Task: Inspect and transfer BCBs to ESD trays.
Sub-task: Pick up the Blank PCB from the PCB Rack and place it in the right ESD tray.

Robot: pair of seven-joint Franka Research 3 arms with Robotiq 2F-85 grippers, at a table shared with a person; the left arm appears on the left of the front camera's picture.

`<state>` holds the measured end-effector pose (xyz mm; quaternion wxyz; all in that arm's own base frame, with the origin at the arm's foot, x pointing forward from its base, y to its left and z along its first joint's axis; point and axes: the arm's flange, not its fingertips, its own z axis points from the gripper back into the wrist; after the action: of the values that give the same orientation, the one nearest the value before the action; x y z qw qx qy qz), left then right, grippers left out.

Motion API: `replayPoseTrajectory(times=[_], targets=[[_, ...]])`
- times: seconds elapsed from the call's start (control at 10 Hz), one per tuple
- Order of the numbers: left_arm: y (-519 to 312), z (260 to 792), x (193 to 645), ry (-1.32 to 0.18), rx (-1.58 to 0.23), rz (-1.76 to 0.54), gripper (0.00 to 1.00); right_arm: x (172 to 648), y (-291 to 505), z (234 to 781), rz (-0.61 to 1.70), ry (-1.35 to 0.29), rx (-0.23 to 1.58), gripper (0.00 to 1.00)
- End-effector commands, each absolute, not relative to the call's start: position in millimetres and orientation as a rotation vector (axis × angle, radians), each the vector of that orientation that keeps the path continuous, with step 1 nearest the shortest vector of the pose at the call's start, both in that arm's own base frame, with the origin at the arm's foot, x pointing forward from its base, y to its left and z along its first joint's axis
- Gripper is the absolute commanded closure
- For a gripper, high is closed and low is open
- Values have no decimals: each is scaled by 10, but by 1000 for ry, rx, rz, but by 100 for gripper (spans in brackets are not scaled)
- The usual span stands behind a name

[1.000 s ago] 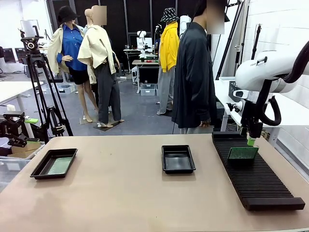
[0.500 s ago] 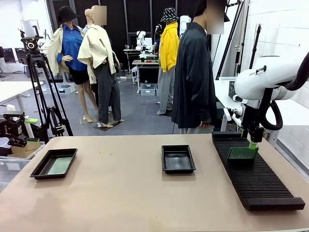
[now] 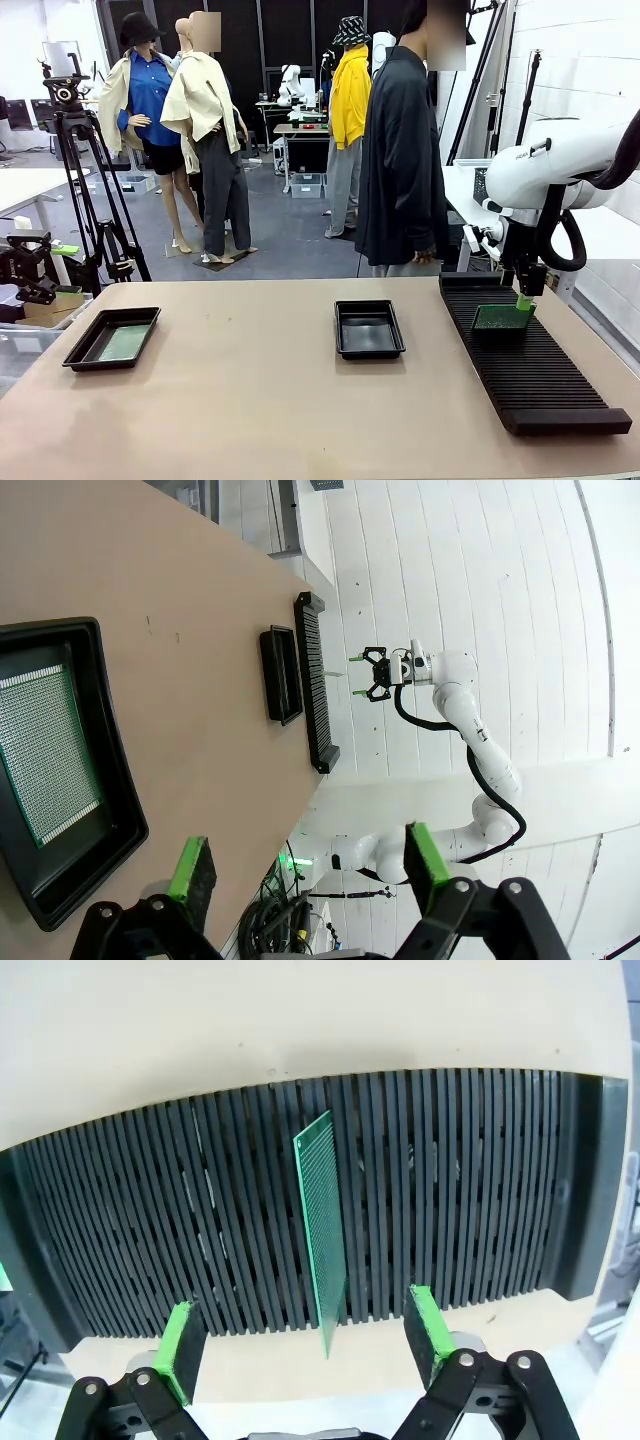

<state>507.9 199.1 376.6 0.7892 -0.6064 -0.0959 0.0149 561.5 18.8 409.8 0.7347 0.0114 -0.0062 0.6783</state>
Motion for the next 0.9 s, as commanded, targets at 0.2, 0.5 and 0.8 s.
replayPoseTrajectory(times=[0.2,0.5,0.8], targets=[[1975,3786,5061,-224,-1306,42,0,5620,193,4115,1488,-18,30,0],[1975,3786,5061,-224,-1306,42,0,5615,188,4098,1491,-14,25,0],[1975,3786,5061,-224,-1306,42,0,5679,152,4051,1503,31,-38,0]])
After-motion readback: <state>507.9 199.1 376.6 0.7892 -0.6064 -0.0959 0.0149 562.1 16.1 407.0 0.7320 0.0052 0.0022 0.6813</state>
